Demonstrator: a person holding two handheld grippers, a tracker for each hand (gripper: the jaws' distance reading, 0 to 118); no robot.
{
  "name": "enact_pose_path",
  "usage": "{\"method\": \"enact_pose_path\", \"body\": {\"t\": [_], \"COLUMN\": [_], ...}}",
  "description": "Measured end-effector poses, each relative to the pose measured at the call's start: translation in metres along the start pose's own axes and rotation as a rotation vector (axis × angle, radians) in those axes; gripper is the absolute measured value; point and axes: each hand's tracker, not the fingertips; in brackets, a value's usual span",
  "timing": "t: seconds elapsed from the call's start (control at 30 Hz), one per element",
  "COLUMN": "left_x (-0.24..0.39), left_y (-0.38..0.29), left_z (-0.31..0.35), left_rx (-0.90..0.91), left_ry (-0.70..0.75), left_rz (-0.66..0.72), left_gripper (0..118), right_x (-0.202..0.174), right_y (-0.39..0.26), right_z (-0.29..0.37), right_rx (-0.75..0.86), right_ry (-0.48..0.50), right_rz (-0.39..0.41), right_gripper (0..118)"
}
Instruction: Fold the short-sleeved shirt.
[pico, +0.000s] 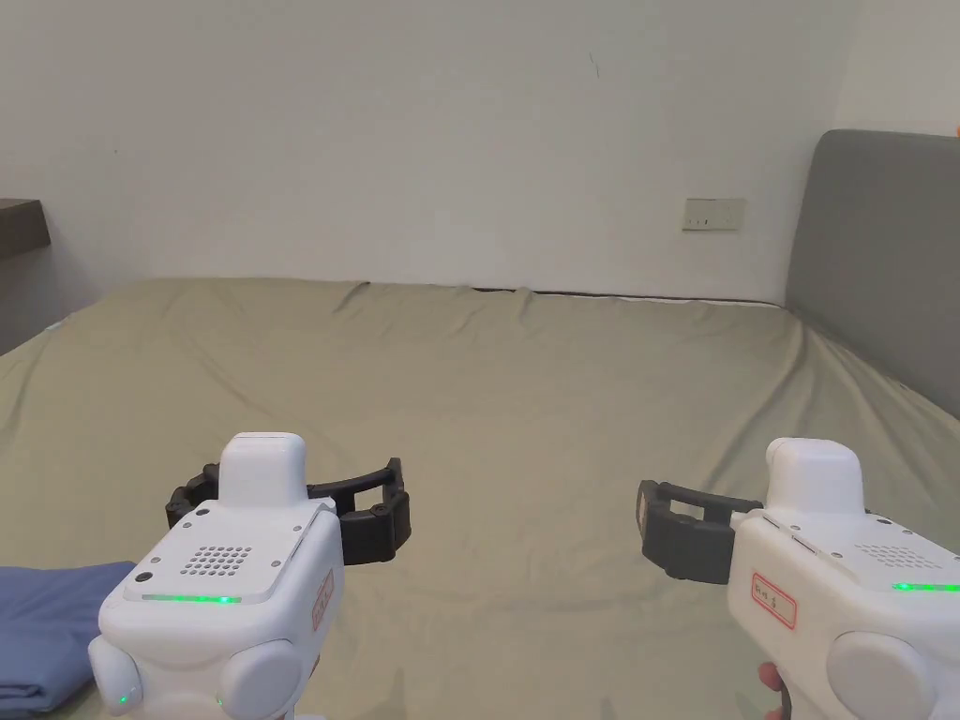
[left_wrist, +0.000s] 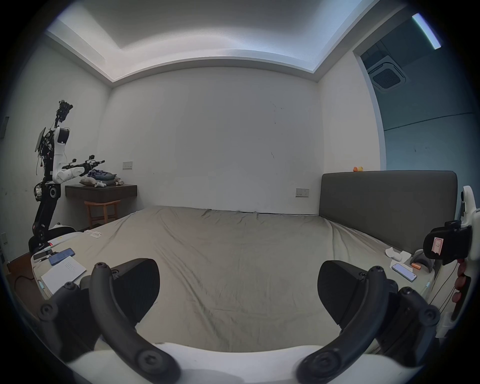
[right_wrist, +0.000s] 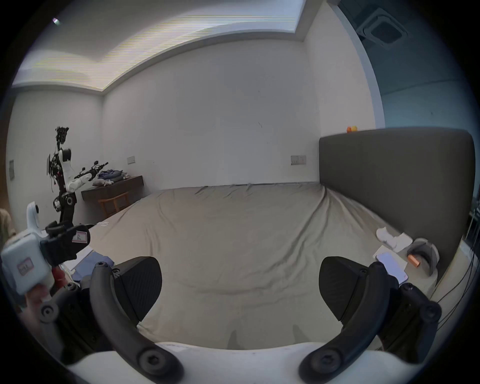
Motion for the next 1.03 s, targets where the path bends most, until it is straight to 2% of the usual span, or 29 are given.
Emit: {"method": "enact_pose_path", "body": {"t": [0.03,0.1,0.2,0.27,0.47,0.63,0.7,0.87,0.93,1.03], "left_x": [0.0,0.001,0.001,0.001,-0.001,-0.002,-0.002,-0.005,-0.007,-0.01], "left_y": [0.0,0.0,-0.001,-0.001,-0.001,-0.001,-0.002,-0.002,-0.001,0.0], "left_z": [0.001,0.001,0.001,0.001,0.001,0.001,0.0,-0.001,0.0,0.0], "left_rx": [0.001,0.001,-0.001,0.008,0.003,0.005,0.002,-0.011,-0.009,-0.002], "left_ry": [-0.001,-0.002,-0.004,0.002,0.004,0.005,0.003,0.009,0.011,0.014], "left_rz": [-0.004,-0.01,-0.022,-0.031,-0.033,-0.027,-0.029,-0.025,-0.014,0.004], "left_gripper": [118,118,118,118,118,118,118,118,118,118], "right_x": [0.0,-0.001,-0.002,-0.002,0.001,0.003,0.001,0.001,0.005,0.016], "right_y": [0.001,0.003,0.003,0.003,0.005,0.004,0.006,0.004,0.003,0.005], "right_z": [-0.001,-0.003,-0.002,0.0,0.005,0.004,0.002,-0.001,-0.005,-0.002], "right_rx": [-0.021,-0.02,0.008,0.015,0.036,0.022,0.027,0.021,0.0,-0.005], "right_ry": [-0.001,-0.029,-0.108,-0.123,-0.062,-0.034,-0.075,-0.115,-0.124,-0.042], "right_rz": [-0.024,-0.022,0.027,0.032,-0.004,0.011,-0.013,0.01,-0.01,-0.094], "right_gripper": [118,118,118,118,118,118,118,118,118,118]}}
